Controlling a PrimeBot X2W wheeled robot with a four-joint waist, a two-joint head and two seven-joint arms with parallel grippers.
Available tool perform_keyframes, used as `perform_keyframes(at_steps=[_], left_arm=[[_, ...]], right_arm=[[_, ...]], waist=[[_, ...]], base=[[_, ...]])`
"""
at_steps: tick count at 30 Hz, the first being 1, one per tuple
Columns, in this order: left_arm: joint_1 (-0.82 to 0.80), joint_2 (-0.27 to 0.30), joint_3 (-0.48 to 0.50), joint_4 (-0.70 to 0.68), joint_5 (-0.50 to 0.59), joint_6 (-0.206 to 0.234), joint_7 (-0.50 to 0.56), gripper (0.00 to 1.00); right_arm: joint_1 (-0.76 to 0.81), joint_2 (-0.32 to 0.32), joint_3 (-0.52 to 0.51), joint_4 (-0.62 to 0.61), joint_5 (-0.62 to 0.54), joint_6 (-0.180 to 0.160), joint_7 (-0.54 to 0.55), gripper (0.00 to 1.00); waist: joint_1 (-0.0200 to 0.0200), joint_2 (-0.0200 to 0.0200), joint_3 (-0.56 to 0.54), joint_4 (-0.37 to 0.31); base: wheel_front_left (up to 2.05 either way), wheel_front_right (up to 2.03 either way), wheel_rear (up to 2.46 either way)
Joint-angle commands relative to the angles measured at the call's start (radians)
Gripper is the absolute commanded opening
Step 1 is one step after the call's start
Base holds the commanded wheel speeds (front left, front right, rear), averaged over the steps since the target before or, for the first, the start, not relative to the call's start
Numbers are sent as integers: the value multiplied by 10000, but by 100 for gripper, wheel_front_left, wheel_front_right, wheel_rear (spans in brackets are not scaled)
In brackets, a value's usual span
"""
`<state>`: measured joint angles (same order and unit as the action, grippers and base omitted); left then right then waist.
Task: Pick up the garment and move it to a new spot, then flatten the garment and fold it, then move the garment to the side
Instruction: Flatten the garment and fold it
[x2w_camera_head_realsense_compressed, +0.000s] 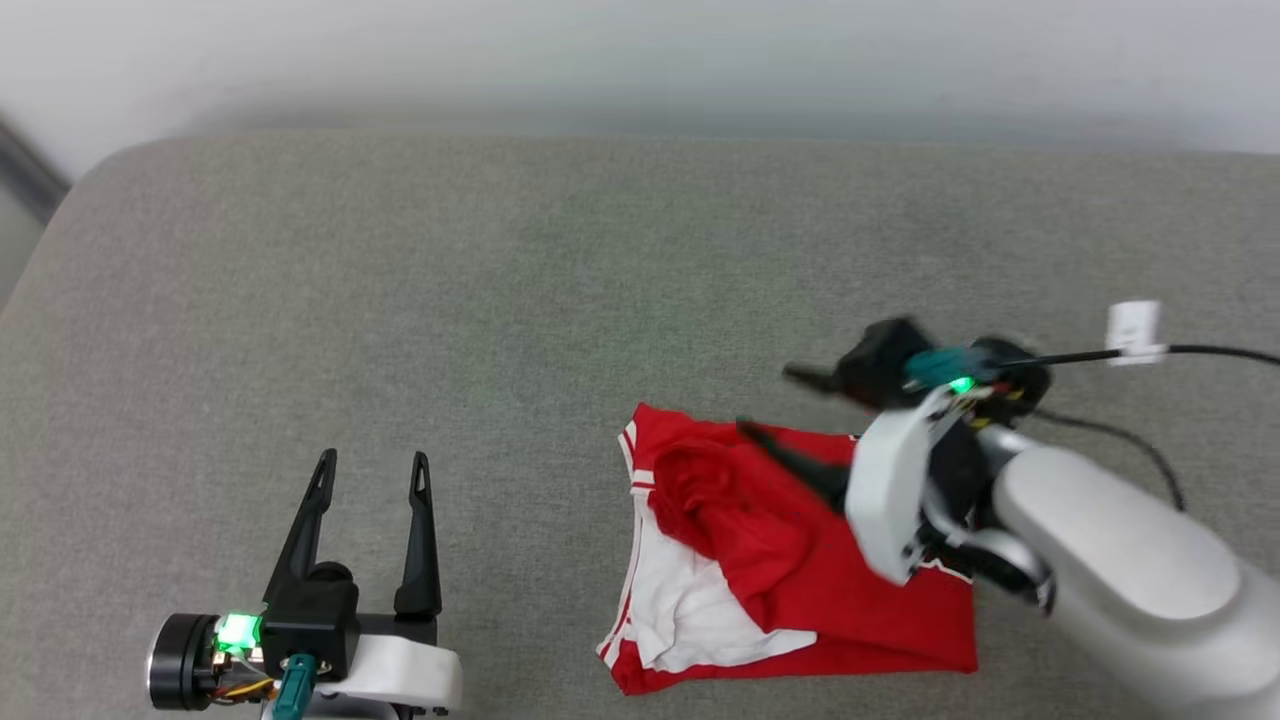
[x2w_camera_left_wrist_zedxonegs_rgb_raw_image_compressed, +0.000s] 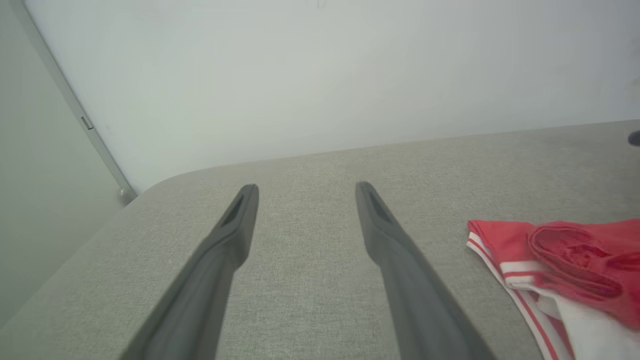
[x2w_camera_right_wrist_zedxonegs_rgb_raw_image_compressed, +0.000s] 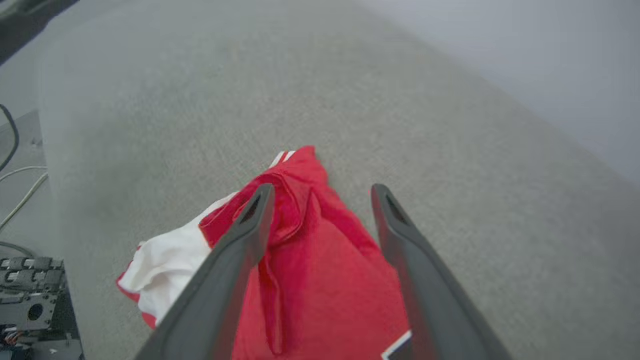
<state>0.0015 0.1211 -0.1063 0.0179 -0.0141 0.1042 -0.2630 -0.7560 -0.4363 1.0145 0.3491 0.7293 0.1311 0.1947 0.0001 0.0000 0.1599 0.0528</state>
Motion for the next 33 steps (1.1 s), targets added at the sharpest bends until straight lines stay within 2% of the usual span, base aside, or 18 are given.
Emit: perform_keyframes(at_steps=[1,5,11,16,17,24,33], left_arm=[[155,19,16,-69,-25,-45,-23,100],[306,-15,20,-178,-35,-102,-23,100],[466,-81,70,-222,-52,-143,-22,100],[604,-155,173,-282,-117,-142,-22,100],[875,-209,360,-367,-175,-97,-23,100],[1312,-274,594,-442,-203,-213,-23,100],[1680,-337,725,-471,-154,-330,-23,100]], right_arm=[[95,-175,-479,-183,-337,-8,-626,100],[772,-212,-2195,-245,-1638,-8,-2297,100],[2422,409,-5334,48,-3653,-8,-4102,100],[4026,1247,-7683,-399,-4946,-8,-4559,100],[5529,2201,-9296,-1696,-5617,-8,-4590,100],[7353,3373,-10525,-3043,-5919,-8,-4592,100],[8519,3766,-10751,-3442,-5879,-6,-4594,100]], waist=[[-1,0,-263,-224],[-1,0,-559,-477],[-1,0,-894,-759],[-1,0,-1099,-870],[-1,0,-1224,-941],[-1,0,-1407,-861],[-1,0,-1528,-752]], base=[[0,0,0],[0,0,0],[0,0,0],[0,0,0],[0,0,0],[0,0,0],[0,0,0]])
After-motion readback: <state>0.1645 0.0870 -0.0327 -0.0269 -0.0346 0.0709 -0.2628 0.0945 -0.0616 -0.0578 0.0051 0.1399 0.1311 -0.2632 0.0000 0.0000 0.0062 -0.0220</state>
